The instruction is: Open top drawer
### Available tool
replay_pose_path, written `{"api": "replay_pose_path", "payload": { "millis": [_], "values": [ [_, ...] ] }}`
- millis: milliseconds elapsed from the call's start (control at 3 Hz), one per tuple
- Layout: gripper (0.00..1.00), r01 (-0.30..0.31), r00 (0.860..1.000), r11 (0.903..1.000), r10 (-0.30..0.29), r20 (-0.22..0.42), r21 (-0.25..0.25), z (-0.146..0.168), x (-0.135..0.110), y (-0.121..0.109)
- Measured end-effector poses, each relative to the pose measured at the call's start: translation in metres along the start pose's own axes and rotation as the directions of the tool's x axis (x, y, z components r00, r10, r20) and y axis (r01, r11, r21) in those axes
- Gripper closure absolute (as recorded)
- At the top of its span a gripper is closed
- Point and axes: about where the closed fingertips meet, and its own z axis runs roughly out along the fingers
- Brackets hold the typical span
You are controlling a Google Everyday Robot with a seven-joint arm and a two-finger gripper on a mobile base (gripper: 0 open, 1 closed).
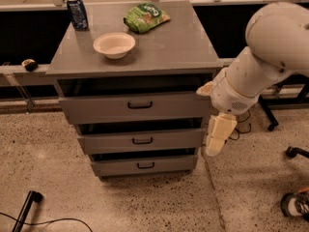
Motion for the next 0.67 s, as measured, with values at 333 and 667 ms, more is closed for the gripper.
{"api": "replay_pose_path", "payload": {
  "millis": [333,667],
  "values": [
    [0.00,-0.022,0.999,0.9913,0.018,0.035,0.130,0.021,-0.008,-0.043],
    [0.00,-0.047,0.984,0.9787,0.011,0.176,0.200,0.052,-0.016,-0.060]
  ]
}}
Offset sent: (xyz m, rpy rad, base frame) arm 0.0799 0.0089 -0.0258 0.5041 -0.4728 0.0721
